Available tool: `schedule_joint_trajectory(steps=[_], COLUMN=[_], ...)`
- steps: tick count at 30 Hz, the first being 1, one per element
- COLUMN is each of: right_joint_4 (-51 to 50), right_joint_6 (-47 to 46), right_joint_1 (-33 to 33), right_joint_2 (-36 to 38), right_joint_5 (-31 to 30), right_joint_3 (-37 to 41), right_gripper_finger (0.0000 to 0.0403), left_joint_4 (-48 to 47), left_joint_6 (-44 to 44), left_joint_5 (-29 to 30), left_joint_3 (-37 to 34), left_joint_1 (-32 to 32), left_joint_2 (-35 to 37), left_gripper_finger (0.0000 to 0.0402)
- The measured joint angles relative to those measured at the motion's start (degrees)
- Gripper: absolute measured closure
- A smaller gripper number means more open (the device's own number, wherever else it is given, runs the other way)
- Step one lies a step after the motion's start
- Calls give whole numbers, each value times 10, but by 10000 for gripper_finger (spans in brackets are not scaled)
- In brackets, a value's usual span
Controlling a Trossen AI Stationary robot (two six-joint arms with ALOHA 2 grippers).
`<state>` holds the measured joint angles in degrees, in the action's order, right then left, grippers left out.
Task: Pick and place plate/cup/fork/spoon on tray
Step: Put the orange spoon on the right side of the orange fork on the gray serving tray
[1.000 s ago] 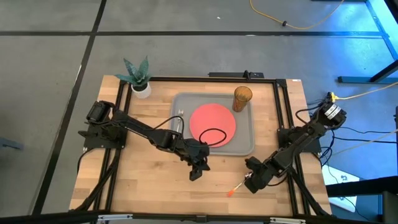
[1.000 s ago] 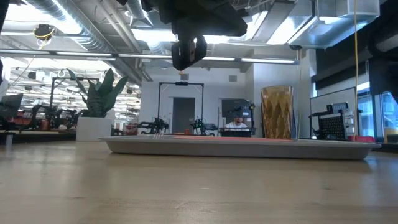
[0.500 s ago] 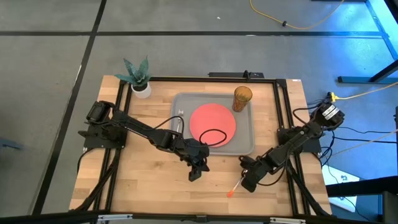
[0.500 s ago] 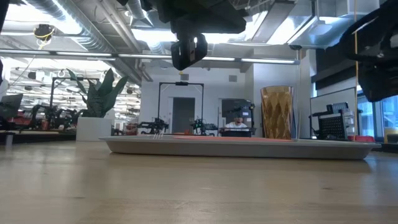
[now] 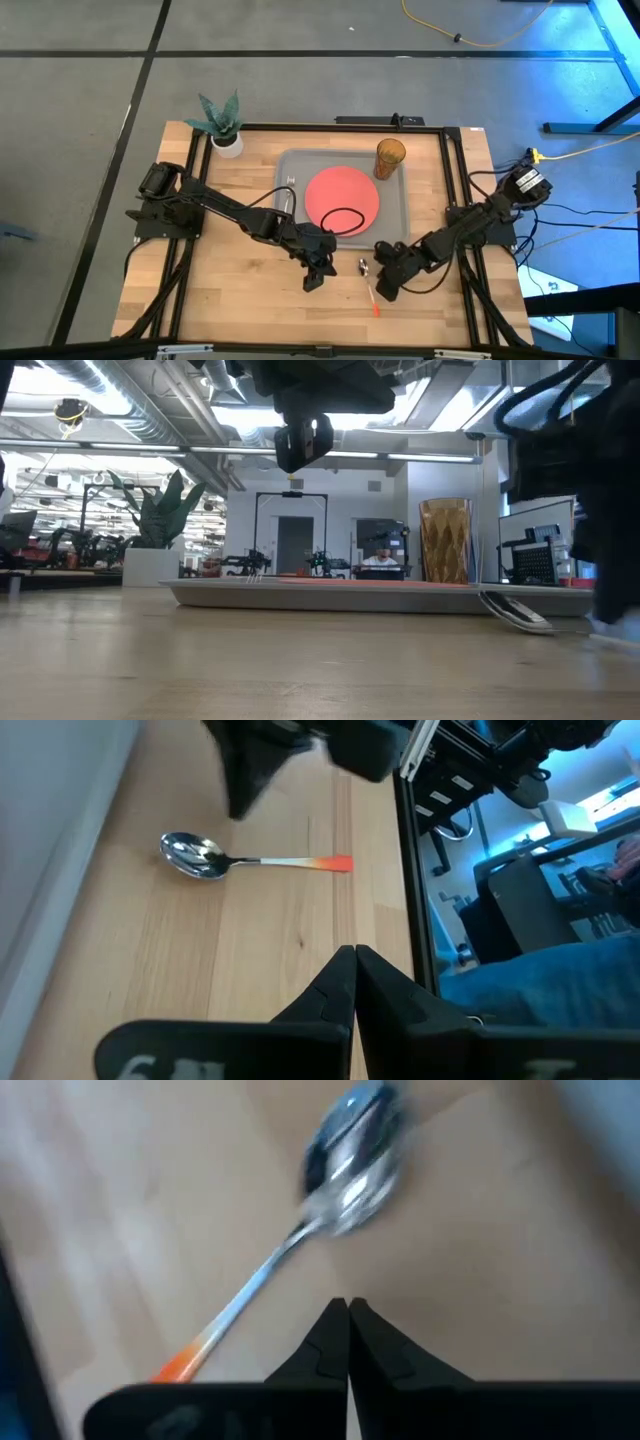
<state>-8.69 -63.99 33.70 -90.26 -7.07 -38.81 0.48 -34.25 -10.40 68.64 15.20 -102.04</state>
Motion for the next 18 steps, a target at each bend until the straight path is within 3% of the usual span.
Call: schedule_joint_trajectory(steps=[11,18], right_joint_4=[-14,-189], right_joint_6=[87,151], right_joint_1=[3,3], right_joint_2=[1,7], right_joint_5=[56,56], right_joint_3=[-65,-142], right_gripper_finger=[402,402], left_joint_4=[0,0], left_joint_6=[-1,-29], left_joint_5=[22,24], left_joint_3=[0,0], left_joint_1=[0,-2], left_joint_2=[0,0], left_gripper_finger=[402,402])
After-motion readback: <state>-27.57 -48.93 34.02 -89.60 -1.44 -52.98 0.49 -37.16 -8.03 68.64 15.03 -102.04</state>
